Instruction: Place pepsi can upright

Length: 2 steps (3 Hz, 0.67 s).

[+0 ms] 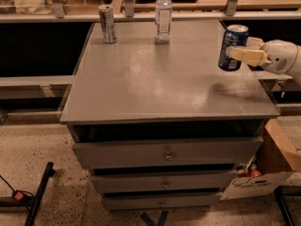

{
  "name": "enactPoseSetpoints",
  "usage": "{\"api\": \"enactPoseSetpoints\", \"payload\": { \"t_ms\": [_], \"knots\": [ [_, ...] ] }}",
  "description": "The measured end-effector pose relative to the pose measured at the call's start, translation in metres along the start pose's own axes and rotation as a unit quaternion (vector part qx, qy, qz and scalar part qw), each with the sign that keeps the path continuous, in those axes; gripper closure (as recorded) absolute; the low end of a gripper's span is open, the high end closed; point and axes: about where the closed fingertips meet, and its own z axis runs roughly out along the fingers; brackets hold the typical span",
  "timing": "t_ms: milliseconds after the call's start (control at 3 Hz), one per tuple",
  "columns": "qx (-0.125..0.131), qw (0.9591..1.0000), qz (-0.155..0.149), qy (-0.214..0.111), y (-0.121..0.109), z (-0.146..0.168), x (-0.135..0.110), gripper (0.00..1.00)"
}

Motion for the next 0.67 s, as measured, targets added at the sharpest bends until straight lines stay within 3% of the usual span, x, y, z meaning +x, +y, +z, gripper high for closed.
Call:
{"api": "enactPoseSetpoints", "payload": {
  "t_ms": [667],
  "knots": [
    [-0.012,0.9998,-0.013,0.0,0.0045,0.0014,0.0078,1.0]
  ]
}}
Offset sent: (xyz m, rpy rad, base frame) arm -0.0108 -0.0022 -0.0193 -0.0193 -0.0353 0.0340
